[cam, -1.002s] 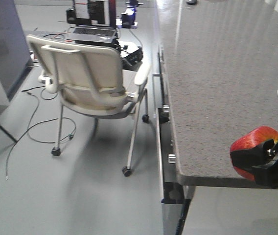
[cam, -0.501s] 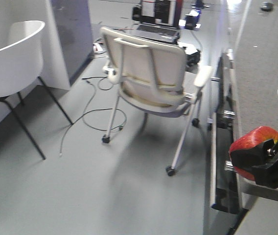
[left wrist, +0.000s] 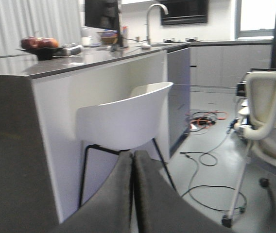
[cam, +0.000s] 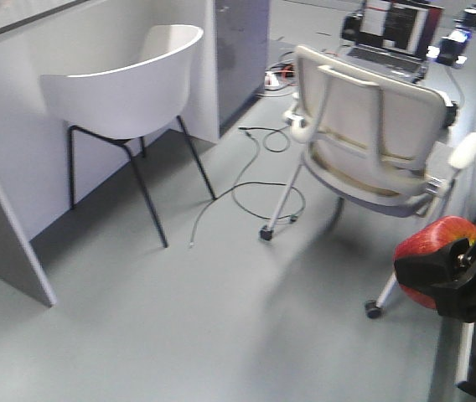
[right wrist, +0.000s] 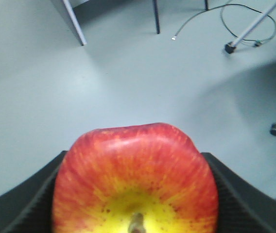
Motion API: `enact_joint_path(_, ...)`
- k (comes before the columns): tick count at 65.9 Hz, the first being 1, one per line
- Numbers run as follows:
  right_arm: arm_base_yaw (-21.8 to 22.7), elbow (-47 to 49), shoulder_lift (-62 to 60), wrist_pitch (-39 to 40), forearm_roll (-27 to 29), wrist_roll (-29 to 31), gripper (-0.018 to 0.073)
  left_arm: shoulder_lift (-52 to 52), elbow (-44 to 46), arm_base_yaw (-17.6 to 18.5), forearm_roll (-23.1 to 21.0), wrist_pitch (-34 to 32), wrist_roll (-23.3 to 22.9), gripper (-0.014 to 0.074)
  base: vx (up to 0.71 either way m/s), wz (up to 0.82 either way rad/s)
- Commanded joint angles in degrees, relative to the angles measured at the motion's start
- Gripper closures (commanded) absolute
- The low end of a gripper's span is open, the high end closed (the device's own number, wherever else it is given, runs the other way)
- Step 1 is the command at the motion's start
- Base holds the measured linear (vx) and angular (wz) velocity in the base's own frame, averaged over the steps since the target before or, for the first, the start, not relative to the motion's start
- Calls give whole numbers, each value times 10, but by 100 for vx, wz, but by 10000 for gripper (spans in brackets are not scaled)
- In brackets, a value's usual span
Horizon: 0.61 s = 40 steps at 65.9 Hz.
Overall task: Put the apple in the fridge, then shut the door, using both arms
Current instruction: 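Pull the held apple back off the counter with the right gripper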
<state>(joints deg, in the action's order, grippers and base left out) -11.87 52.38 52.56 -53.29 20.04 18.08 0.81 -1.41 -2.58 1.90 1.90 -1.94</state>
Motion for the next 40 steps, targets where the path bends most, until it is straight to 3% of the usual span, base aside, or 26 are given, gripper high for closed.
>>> enact_joint_path(1, 1, 16, -5, 32, 11, 6, 417, 1, -14, -2, -1, -40, -4, 603, -4, 46)
enact_joint_path(40, 1, 16, -5, 32, 11, 6, 417, 1, -14, -2, -1, -40, -4, 603, -1, 44)
